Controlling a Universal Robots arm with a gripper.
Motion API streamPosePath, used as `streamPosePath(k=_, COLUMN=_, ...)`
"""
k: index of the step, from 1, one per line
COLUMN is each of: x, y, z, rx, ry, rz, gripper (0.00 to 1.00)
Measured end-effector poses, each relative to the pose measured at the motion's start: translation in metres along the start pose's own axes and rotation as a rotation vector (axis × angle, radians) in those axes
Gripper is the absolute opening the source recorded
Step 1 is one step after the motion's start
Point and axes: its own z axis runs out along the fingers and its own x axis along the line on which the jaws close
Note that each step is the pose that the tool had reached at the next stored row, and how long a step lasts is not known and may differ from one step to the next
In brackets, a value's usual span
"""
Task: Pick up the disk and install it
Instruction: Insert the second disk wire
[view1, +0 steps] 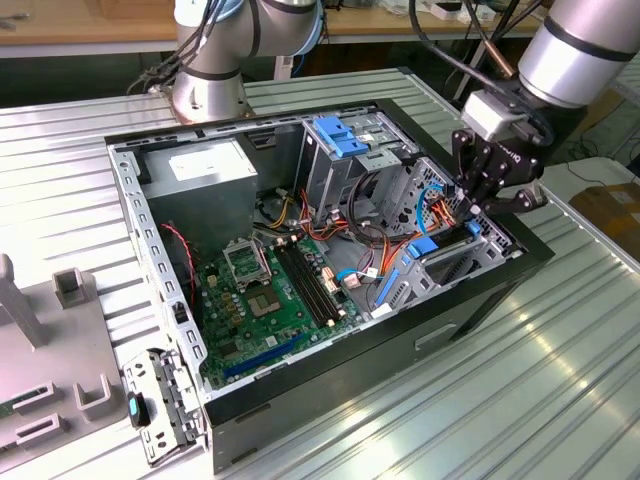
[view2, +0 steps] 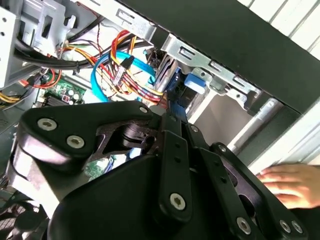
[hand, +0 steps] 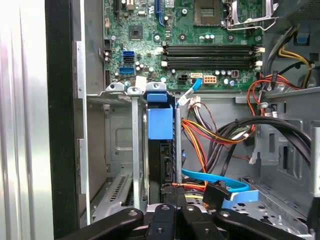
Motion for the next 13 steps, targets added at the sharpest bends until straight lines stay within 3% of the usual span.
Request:
streamPosePath(k=2, x=-0.0002, y=-0.0003, z=-0.0156, rx=-0.0006, ry=-0.0008, rz=0.0, gripper=0.11)
streamPosePath(k=4, x=-0.0002, y=-0.0004, z=-0.021, rx=-0.0059, ry=-0.0004, rz=0.0, gripper=0.11)
streamPosePath(k=5, x=-0.0003, y=-0.0004, z=-0.0219, rx=-0.0342, ry=-0.0001, rz=0.0, gripper=0.11)
streamPosePath(k=6, x=-0.0005, y=-0.0004, z=-0.0222, rx=-0.0561, ry=0.0006, rz=0.001, gripper=0.11)
streamPosePath(k=7, x=-0.001, y=-0.0005, z=-0.023, rx=-0.0608, ry=0.0008, rz=0.001, gripper=0.11)
streamPosePath(k=12, x=-0.009, y=-0.0008, z=-0.0358, rx=-0.0616, ry=0.0007, rz=0.001, gripper=0.11)
streamPosePath(k=13, x=-0.0153, y=-0.0007, z=-0.0372, rx=-0.0616, ry=0.0007, rz=0.001, gripper=0.11)
